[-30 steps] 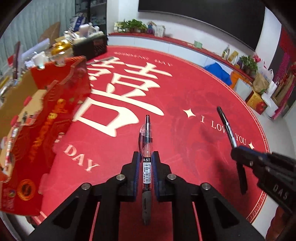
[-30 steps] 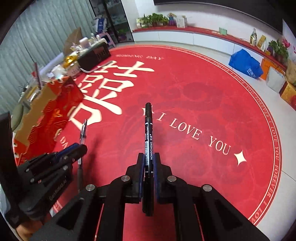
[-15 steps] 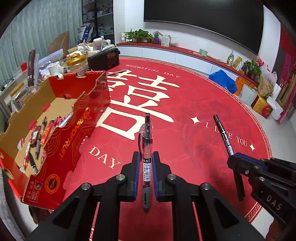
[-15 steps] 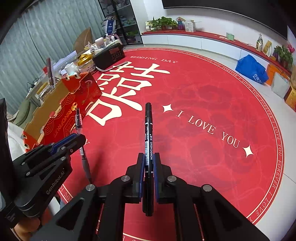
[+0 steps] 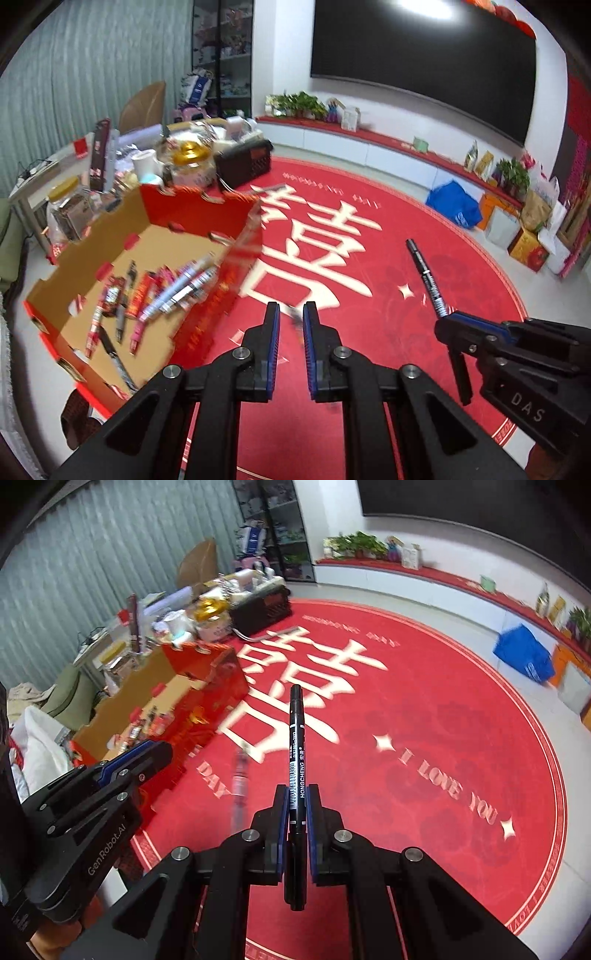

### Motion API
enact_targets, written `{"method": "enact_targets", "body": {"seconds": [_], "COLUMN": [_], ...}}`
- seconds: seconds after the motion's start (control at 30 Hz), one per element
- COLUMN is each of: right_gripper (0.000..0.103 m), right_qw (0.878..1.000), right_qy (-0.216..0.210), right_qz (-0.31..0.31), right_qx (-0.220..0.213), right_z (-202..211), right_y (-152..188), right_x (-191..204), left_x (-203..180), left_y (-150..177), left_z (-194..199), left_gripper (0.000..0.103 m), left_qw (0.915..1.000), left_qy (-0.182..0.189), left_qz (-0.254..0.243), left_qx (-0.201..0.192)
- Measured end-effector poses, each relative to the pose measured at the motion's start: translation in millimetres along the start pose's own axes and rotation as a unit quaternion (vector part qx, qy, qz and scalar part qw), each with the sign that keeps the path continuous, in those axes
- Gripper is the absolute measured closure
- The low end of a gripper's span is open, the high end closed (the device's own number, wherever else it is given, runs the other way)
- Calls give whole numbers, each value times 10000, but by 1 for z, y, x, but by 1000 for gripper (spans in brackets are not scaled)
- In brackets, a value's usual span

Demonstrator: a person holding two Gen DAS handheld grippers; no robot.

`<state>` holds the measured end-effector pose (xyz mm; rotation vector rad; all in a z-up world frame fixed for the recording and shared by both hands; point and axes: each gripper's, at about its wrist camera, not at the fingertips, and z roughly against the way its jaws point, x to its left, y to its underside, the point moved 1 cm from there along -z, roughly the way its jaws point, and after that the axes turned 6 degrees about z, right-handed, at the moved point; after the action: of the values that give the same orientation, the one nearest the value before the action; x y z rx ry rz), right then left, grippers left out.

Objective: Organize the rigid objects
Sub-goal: 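Carry the black gel pen with left tool while right tool carries the black marker over the box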

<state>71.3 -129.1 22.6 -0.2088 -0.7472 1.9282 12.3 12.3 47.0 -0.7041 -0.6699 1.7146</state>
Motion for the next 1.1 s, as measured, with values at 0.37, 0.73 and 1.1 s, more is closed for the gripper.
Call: {"method": "enact_targets", "body": {"seconds": [0.37,0.73,1.1], "right_gripper": [93,93,93], "right_qw": [9992,9962,9966], "right_qy": [-334,375,51], "right_qz": [-9,-791,-825], "right_qx": [-195,-42,-32], "right_z": [-8,17,9], "right_y": [-39,10,14], "right_x": [15,-79,-74], "left_x": [21,-67,-66], "left_y": [-10,38,44], "left_z": [-18,-127,-133], "left_gripper": [68,26,93], "left_qw": [9981,9879,9846], "left_qy": [15,-412,260], "left_qz": [-32,-108,-115], "left_qx": [609,1492,1725]}}
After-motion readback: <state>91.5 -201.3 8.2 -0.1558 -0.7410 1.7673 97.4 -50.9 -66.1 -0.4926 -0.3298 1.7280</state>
